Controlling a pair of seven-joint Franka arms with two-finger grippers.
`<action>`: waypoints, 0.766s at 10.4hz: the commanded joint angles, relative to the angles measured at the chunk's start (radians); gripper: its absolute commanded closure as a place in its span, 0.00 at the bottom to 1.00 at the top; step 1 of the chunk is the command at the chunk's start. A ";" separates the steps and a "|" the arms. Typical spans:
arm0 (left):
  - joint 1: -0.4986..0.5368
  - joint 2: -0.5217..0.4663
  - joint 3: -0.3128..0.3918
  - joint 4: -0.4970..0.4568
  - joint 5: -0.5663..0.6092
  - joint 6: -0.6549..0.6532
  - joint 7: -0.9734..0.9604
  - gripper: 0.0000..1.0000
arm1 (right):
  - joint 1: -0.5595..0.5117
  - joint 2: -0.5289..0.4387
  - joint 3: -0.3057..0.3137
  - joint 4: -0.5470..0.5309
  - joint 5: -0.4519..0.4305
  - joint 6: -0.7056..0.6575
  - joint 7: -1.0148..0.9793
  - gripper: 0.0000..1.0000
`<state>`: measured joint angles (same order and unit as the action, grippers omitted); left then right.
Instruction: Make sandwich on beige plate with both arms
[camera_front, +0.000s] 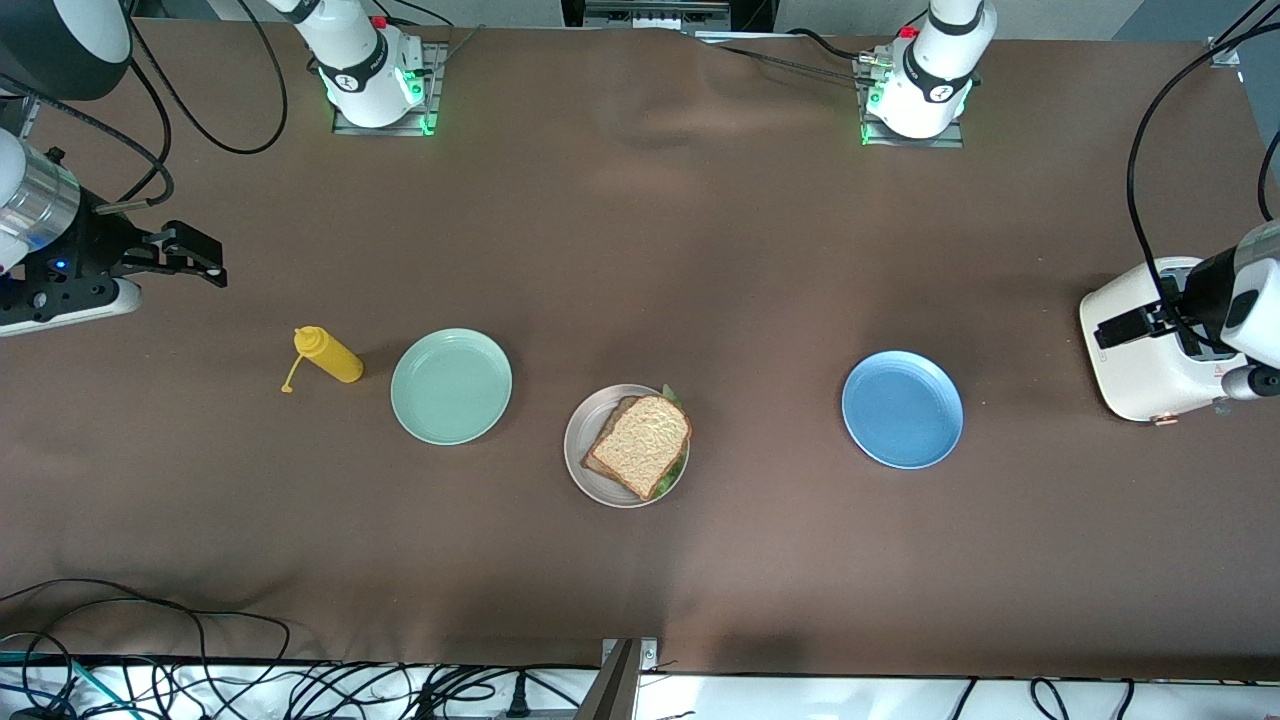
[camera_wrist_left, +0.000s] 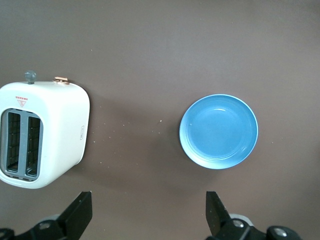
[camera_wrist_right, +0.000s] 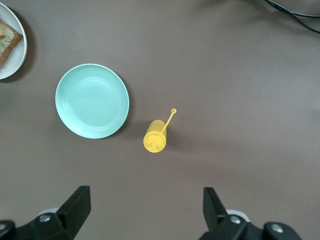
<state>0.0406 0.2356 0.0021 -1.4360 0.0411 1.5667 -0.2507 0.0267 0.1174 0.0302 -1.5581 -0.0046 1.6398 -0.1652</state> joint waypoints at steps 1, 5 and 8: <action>0.013 -0.074 -0.013 -0.075 -0.020 0.022 0.042 0.01 | 0.002 0.004 -0.001 0.016 0.006 -0.014 0.006 0.00; 0.021 -0.128 -0.017 -0.138 -0.064 0.055 0.073 0.00 | 0.002 0.004 -0.001 0.016 0.006 -0.014 0.004 0.00; 0.019 -0.124 -0.016 -0.136 -0.064 0.055 0.088 0.00 | 0.002 0.004 -0.001 0.016 0.005 -0.014 0.003 0.00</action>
<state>0.0475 0.1367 -0.0060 -1.5414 -0.0019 1.6045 -0.1990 0.0269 0.1174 0.0303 -1.5581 -0.0046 1.6398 -0.1652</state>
